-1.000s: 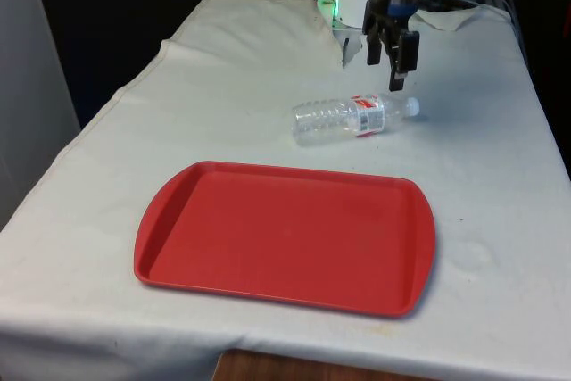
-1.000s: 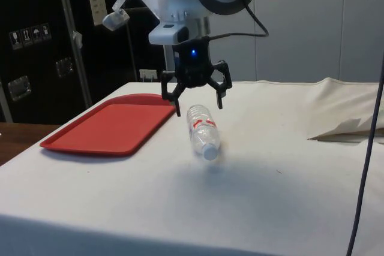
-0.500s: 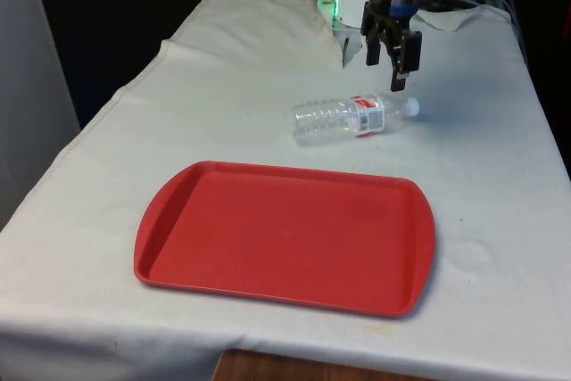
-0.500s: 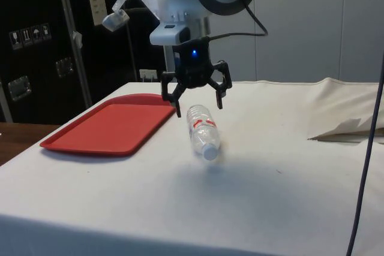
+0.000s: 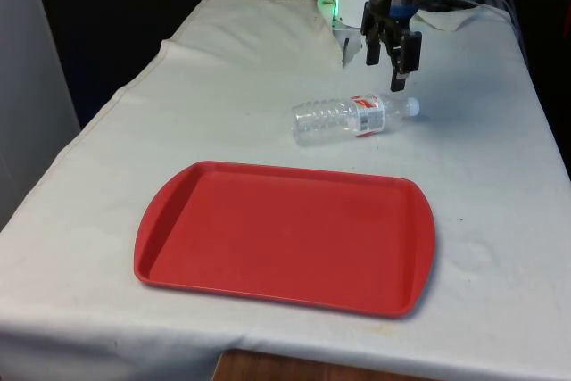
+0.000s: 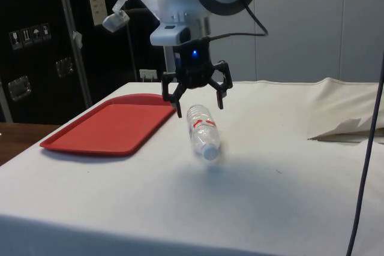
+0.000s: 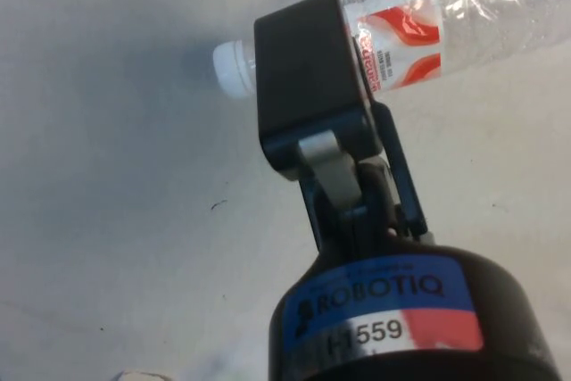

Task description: Place the bottle upright on the tray.

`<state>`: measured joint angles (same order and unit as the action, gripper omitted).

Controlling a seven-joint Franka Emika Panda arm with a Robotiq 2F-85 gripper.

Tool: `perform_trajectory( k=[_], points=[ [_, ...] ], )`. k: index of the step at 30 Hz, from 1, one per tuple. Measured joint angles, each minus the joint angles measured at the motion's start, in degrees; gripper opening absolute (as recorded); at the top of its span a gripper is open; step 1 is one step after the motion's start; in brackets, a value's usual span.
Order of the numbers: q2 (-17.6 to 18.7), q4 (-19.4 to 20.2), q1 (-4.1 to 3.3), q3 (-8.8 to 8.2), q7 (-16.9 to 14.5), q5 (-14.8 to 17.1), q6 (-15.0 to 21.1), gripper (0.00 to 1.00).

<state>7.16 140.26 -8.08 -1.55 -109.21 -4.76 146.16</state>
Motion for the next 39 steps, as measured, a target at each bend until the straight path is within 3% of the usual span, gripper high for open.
perform_trajectory(
  k=[7,39],
  points=[
    [0.0,0.0,0.00,0.00,1.4,-2.0,0.1,1.00],
    [0.0,-0.1,-0.34,1.09,21.8,-24.5,0.2,1.00]
  ],
)
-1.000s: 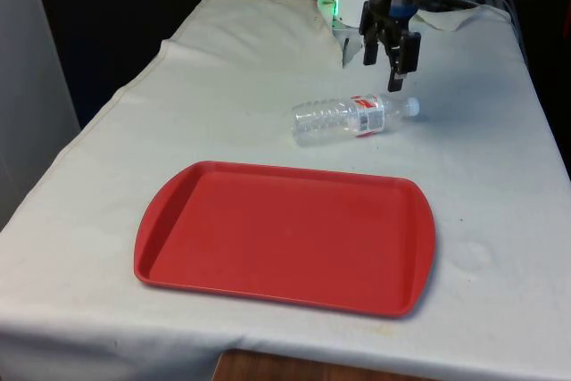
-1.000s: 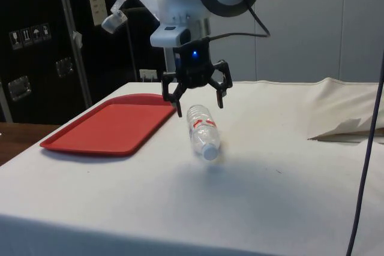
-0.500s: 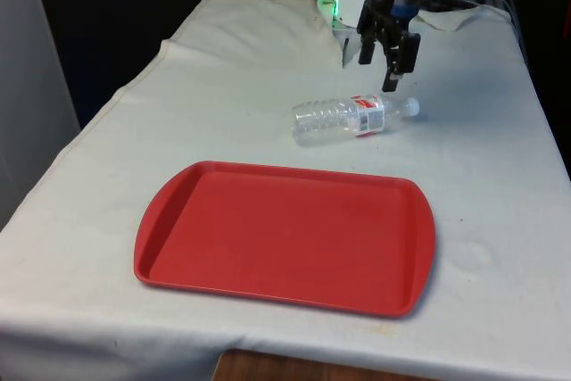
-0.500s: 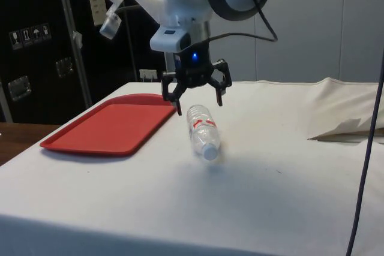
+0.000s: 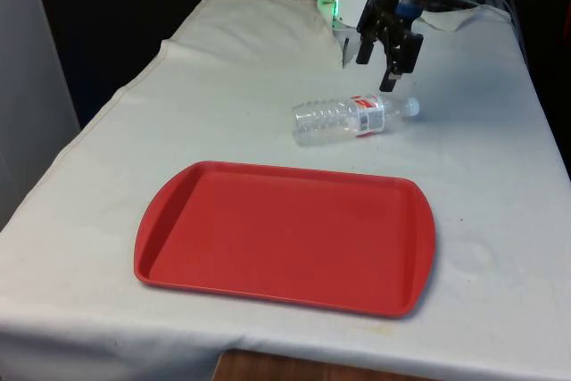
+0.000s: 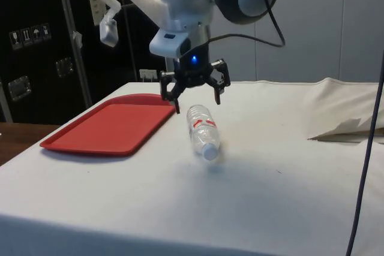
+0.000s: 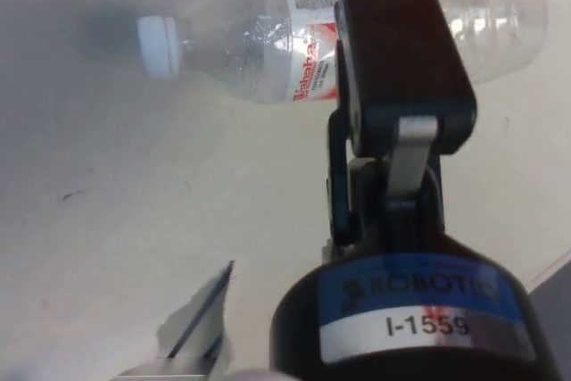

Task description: Place the bottle upright on the tray.

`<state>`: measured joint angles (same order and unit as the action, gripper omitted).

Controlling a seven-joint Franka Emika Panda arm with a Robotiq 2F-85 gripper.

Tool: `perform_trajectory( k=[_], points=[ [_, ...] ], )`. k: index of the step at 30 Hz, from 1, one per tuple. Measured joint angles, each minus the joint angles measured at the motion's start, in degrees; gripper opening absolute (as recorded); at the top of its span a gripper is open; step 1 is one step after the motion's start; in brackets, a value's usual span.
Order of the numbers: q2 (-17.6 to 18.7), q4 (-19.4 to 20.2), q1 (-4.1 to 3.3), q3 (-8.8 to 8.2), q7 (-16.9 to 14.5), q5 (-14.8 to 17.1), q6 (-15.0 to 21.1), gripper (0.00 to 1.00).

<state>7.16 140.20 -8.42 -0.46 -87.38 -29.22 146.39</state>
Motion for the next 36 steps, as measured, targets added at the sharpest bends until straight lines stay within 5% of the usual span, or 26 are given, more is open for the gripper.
perform_trajectory(
  k=[36],
  points=[
    [1.3,0.2,-0.17,2.35,21.3,-23.0,-1.8,1.00]
  ],
)
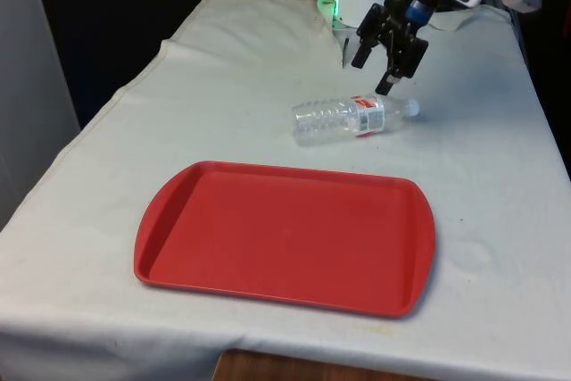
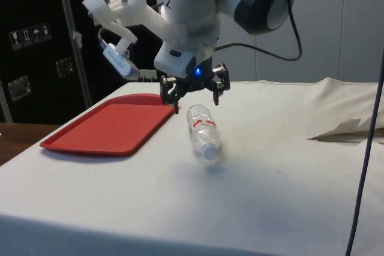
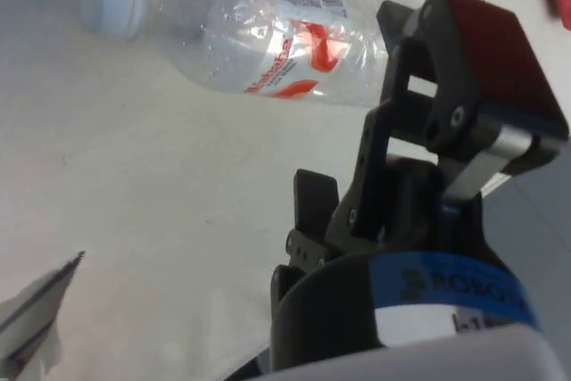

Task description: Place the bottle upright on the tray.

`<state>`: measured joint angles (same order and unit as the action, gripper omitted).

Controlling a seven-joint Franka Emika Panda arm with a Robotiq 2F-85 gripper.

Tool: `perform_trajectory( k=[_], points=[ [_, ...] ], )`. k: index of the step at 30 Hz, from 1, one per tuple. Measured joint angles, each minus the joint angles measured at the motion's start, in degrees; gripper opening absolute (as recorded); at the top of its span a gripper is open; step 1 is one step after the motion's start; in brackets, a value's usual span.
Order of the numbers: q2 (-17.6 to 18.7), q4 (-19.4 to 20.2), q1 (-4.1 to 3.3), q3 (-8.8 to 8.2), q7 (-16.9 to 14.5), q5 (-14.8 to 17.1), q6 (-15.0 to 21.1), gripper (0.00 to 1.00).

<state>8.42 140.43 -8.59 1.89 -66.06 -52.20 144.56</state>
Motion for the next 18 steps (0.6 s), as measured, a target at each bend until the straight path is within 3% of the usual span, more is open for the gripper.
perform_trajectory(
  k=[18],
  points=[
    [2.1,-0.2,0.00,0.52,7.7,-8.4,-1.5,1.00]
  ],
)
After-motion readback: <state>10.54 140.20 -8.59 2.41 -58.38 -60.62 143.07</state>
